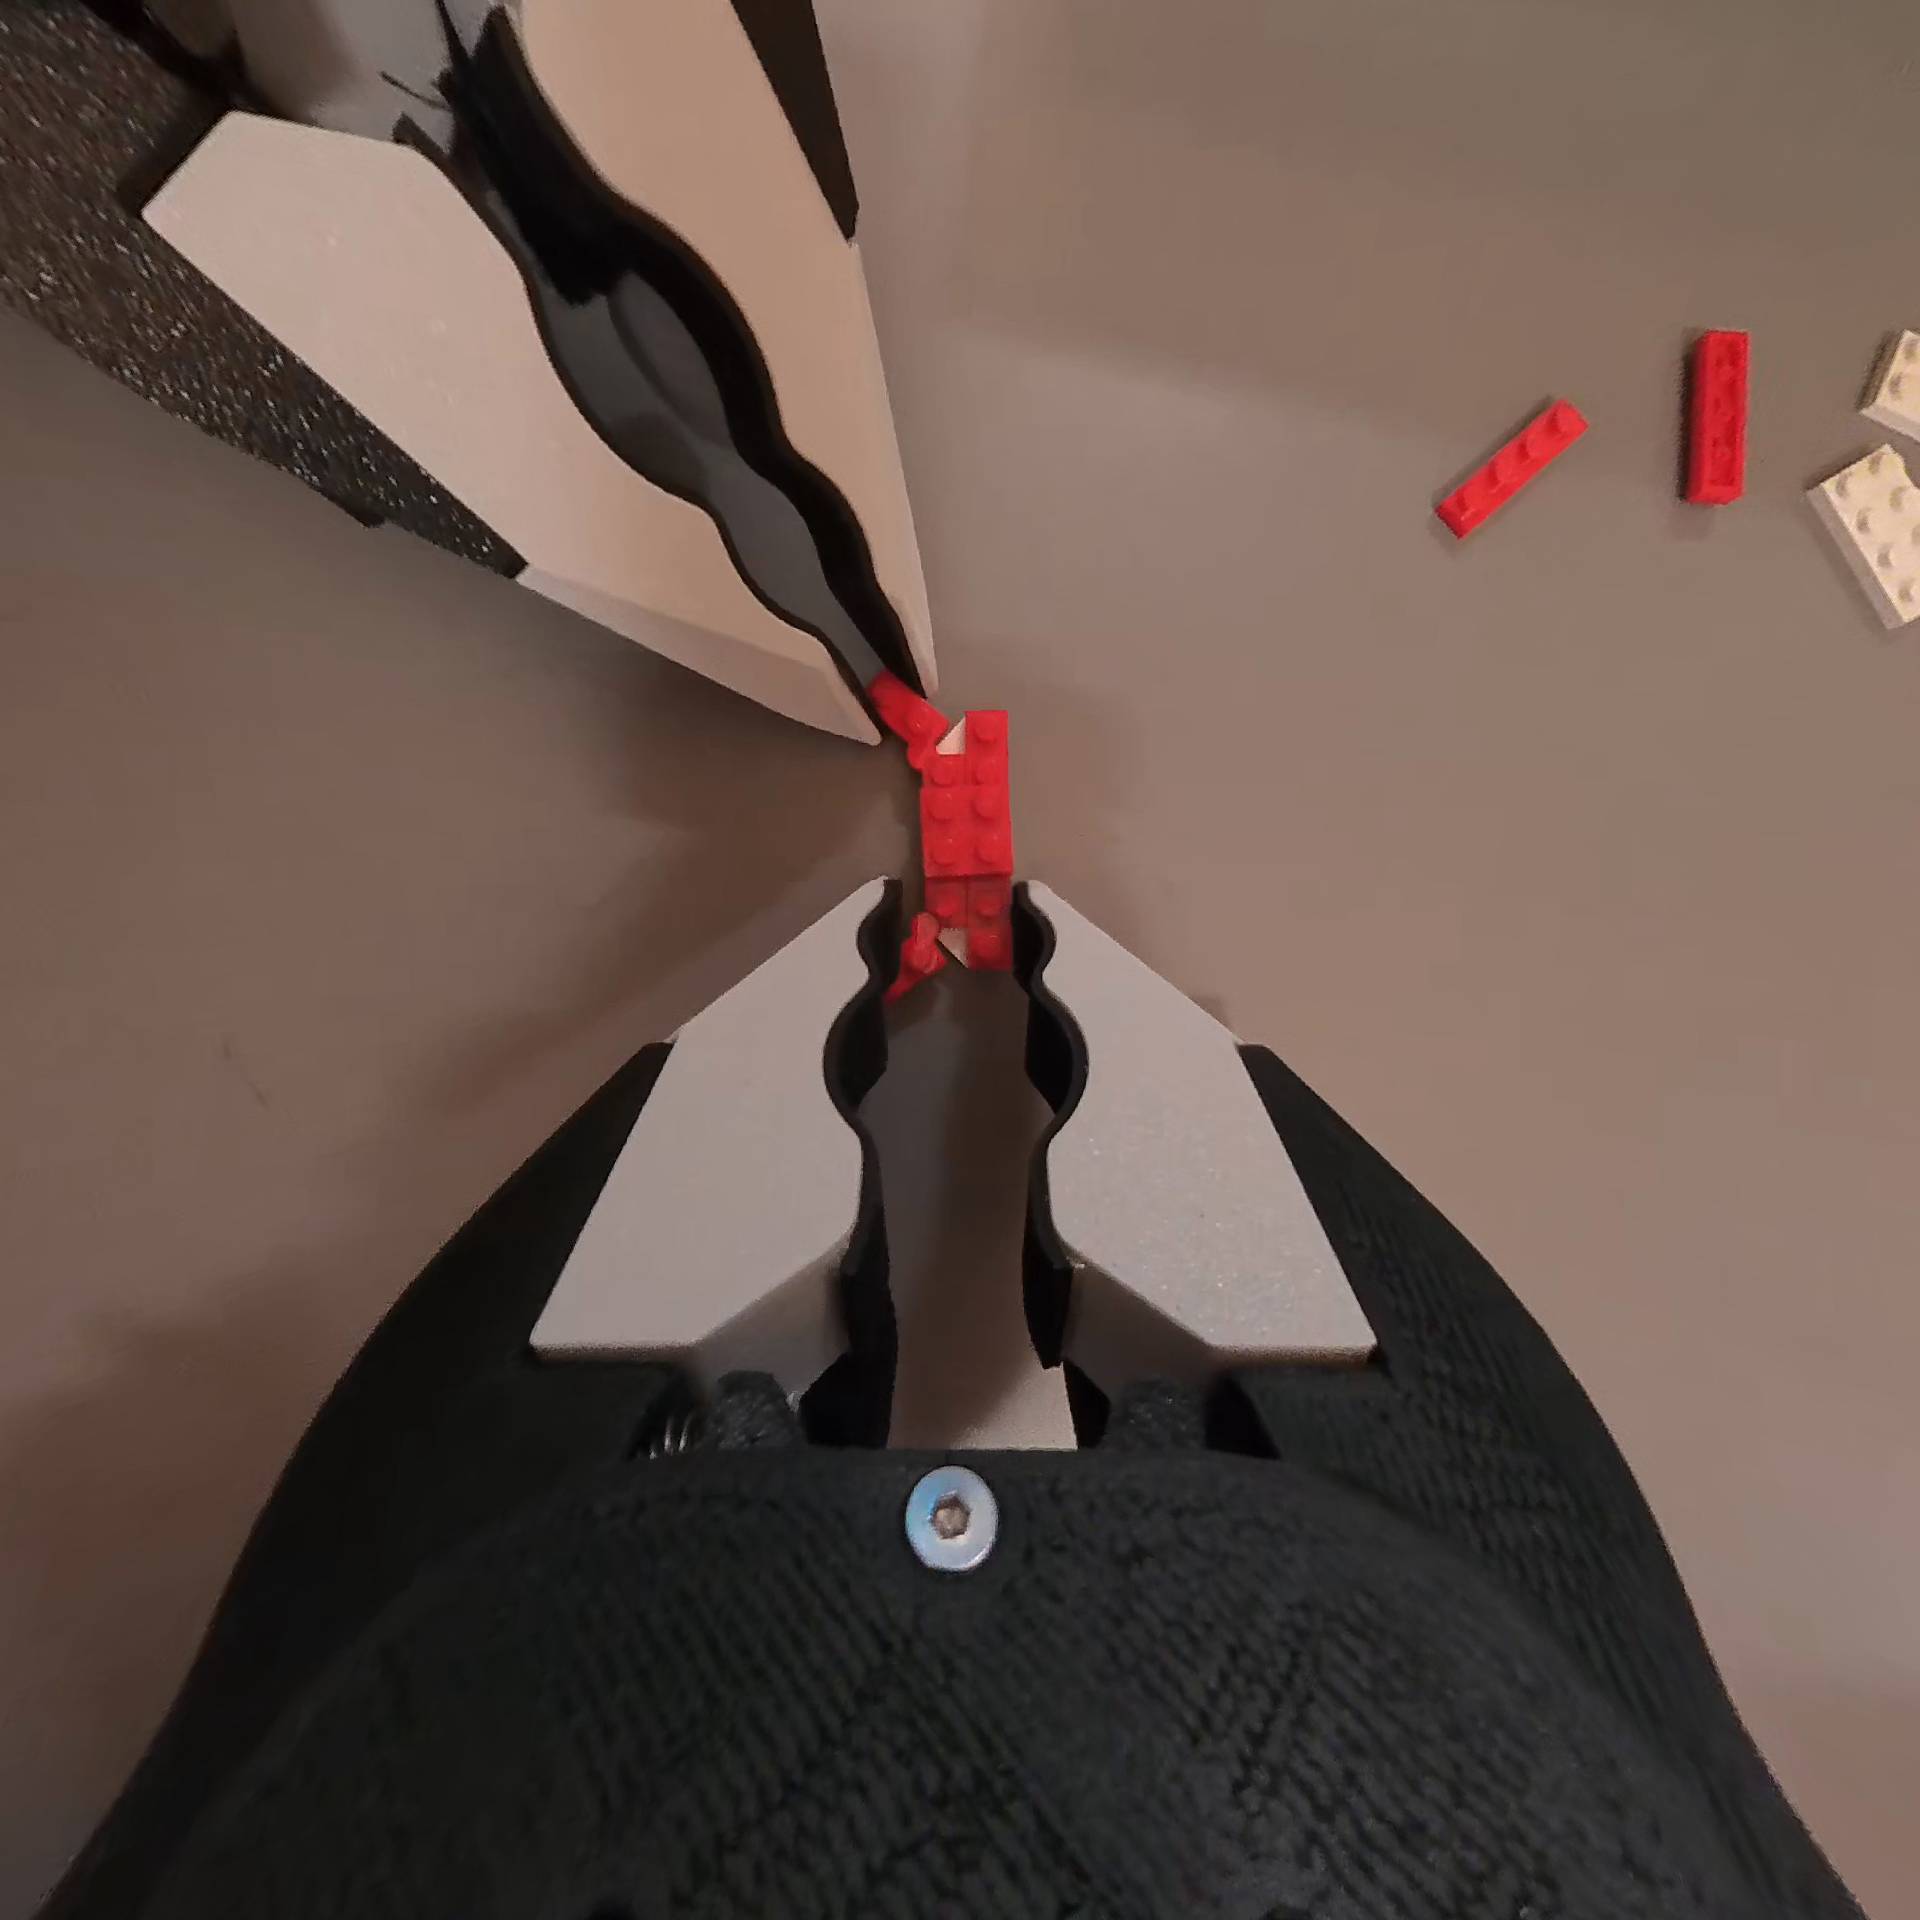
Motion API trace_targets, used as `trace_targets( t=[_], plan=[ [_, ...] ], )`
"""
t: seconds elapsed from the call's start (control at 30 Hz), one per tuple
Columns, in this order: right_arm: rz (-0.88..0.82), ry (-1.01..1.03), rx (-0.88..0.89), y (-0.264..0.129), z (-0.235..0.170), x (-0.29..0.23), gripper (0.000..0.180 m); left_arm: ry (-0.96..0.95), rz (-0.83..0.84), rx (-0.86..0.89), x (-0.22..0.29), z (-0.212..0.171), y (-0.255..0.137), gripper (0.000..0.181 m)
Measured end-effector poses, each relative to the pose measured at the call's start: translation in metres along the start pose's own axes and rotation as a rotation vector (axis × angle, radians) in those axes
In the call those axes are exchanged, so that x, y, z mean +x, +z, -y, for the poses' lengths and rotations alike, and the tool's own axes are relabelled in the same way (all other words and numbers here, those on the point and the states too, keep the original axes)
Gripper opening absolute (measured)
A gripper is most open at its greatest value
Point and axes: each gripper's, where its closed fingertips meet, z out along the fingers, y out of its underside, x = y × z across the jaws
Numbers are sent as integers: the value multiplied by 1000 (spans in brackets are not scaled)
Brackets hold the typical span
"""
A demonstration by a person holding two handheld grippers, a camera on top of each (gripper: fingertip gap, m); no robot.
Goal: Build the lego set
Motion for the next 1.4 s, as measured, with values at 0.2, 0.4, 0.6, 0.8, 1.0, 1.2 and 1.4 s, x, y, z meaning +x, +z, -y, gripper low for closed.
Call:
trace_targets(
  t=[0.2, 0.4, 0.6, 0.8, 1.0, 1.2, 1.4],
  plan=[
    [29, -1, -19, 0, 1, -1, 16, -21, -20, 37, 1, 2, -2, 6],
    [42, -34, -2, -16, 10, 0, 14, 105, -12, 248, 6, 29, -24, 72],
    [74, -78, -1, -39, 22, -4, 14, 672, 174, 447, 6, 54, -52, 65],
    [137, -123, -2, -57, 32, -15, 14, 1140, 272, 511, 24, 56, -56, 47],
    [168, -154, -13, -65, 35, -23, 14, 1271, 312, 541, 28, 59, -56, 29],
    [183, -152, 0, -69, 39, -26, 14, 1433, 460, 572, 31, 65, -57, 7],
    [167, -158, 1, -71, 39, -24, 14, 1464, 493, 544, 30, 69, -57, 6]
  ],
)
